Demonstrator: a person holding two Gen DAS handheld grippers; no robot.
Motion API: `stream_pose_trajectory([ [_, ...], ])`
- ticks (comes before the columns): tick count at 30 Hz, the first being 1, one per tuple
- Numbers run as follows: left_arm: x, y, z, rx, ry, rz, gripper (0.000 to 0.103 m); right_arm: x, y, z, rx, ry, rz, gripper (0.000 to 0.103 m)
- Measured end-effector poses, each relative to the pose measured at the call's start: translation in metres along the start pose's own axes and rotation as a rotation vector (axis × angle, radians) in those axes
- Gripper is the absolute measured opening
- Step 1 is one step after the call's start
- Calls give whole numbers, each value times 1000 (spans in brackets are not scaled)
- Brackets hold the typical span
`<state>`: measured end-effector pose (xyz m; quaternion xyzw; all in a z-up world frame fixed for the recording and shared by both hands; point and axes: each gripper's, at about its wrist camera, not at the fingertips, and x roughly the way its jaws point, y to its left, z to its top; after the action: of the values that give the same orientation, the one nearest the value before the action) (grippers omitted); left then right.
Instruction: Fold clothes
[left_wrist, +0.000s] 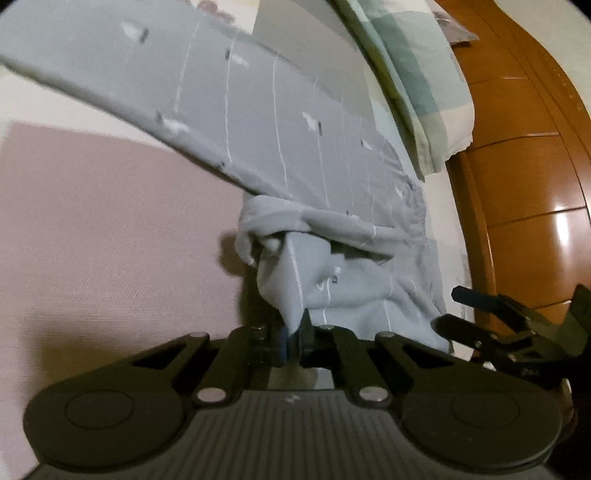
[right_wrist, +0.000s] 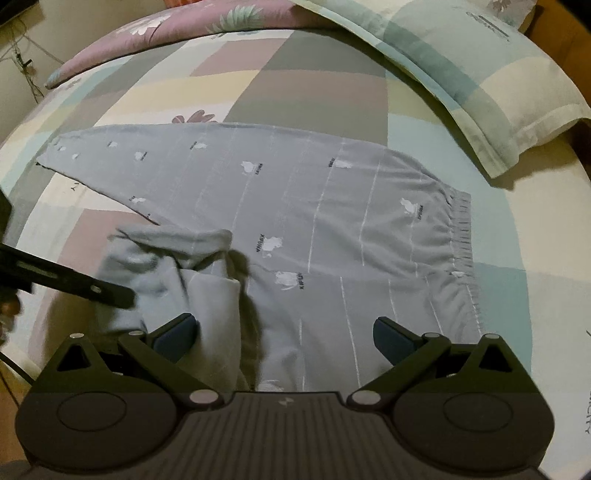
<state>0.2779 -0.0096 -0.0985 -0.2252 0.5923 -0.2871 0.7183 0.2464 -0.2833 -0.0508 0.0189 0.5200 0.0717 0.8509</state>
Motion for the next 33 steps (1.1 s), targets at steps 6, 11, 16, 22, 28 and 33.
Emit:
stream_pose_trajectory([
  [6, -36, 22, 1, -10, -4, 115, 4, 5, -1, -3, -12, 31, 9, 103],
  [11, -58, 42, 2, -21, 10, 181, 4, 14, 2, -7, -11, 72, 11, 103],
  [16, -74, 54, 0, -30, 27, 196, 4, 17, 6, -12, -8, 101, -3, 103],
  [22, -80, 56, -4, -31, 33, 200, 4, 20, 12, -20, -2, 141, -8, 103],
  [28, -93, 69, -14, -46, 68, 247, 4, 23, 16, -31, 10, 175, -7, 103],
  [33, -103, 75, -24, -45, 94, 279, 4, 25, 17, -44, 12, 205, -13, 103],
])
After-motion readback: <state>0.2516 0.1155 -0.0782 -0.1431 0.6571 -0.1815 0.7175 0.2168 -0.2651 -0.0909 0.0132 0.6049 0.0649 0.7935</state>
